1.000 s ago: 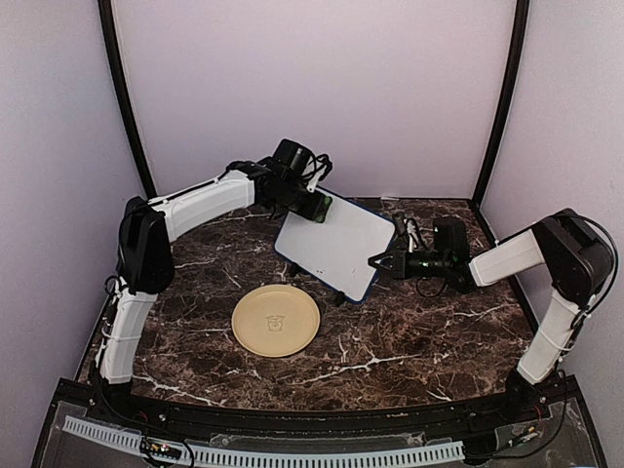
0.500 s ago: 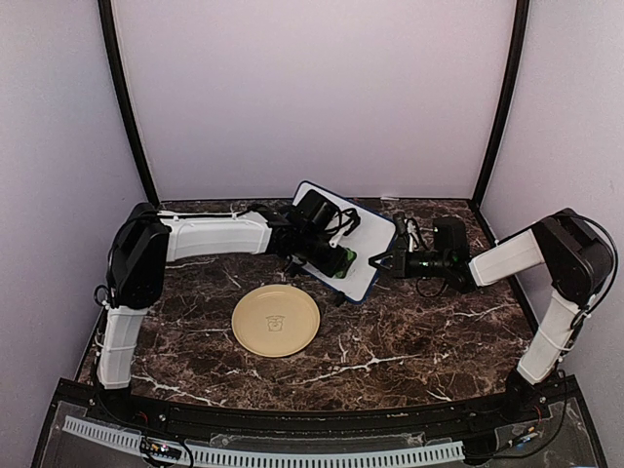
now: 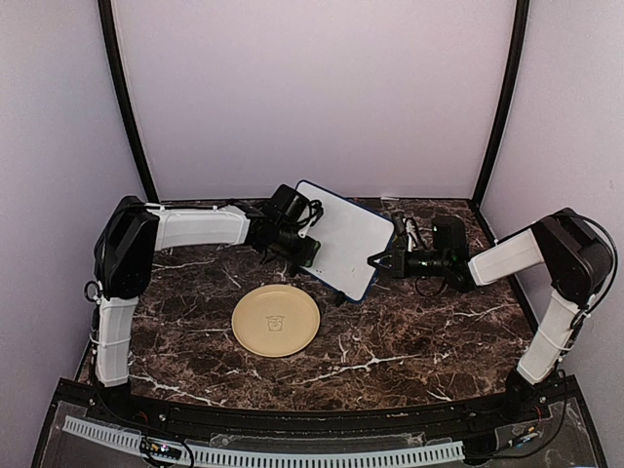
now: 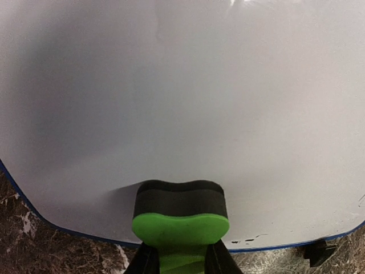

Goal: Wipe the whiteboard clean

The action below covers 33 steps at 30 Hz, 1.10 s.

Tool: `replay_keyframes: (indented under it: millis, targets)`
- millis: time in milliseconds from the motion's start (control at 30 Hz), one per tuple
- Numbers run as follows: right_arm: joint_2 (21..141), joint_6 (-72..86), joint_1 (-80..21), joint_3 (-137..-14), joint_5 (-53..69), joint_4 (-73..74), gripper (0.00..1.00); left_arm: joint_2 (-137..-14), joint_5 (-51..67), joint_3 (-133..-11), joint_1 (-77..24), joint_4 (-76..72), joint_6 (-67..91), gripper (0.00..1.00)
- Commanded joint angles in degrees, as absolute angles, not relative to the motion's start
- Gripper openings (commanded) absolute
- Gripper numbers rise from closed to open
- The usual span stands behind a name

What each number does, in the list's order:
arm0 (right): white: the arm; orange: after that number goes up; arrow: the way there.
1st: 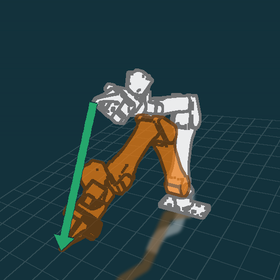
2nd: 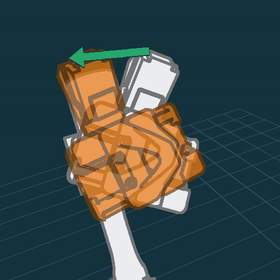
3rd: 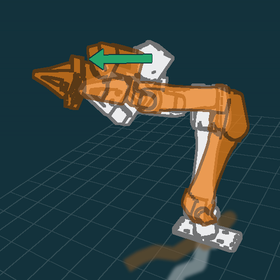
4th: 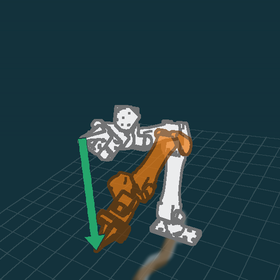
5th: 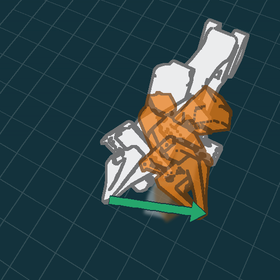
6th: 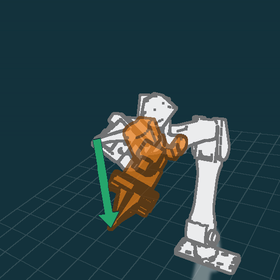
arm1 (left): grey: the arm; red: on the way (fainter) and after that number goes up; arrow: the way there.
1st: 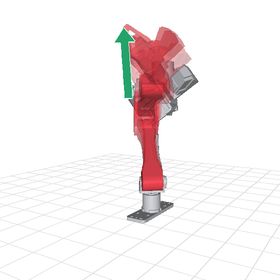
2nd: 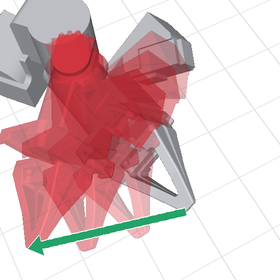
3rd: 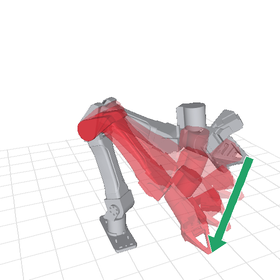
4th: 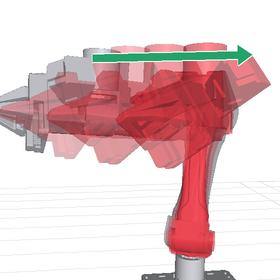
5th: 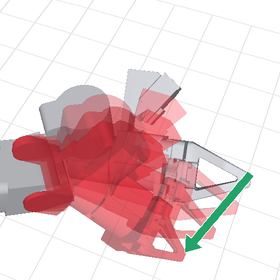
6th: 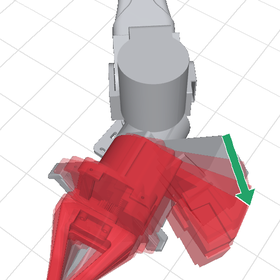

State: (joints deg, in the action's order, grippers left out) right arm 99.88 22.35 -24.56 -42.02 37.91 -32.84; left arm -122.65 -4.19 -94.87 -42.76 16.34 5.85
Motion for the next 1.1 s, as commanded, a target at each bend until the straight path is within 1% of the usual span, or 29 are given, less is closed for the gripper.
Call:
replay_keyframes:
  millis: [0,267,333,467,533,600,833,1067]
  targets:
    - [103.91,14.94,-26.64,-39.1,37.22,-18.5,0.0,-121.4,-7.81,-95.93,-41.37,15.86,6.46,0.0]
    - [104.17,15.48,-26.46,-39.36,36.54,-17.38,0.01,-117.33,-7.46,-95.55,-40.68,15.65,6.34,0.0]
    - [103.7,16.03,-26.46,-38.83,36.67,-18.13,0.06,-116.43,-7.15,-94.81,-40.63,15.33,6.42,0.0]
    - [103.27,16.58,-26.37,-38.74,36.63,-18.38,0.25,-113.82,-6.26,-92.1,-40.67,13.6,7.05,0.0]
    - [102.93,16.91,-26.32,-38.76,36.43,-18.25,0.31,-112.62,-6.05,-91.25,-40.69,13.43,7.19,0.0]
    - [102.4,17.02,-26.29,-38.72,36.17,-17.94,0.35,-111.48,-6.13,-90.34,-40.64,13.58,7.2,0.0]
    - [98.96,17.73,-26.28,-38.37,35.42,-16.9,0.44,-106.1,-6.46,-86.39,-40.56,13.44,7.62,0.0]
    - [92.02,18.19,-26.28,-37.88,33.73,-14.31,0.54,-100.94,-6.61,-80.63,-40.27,12.59,8.84,0.0]
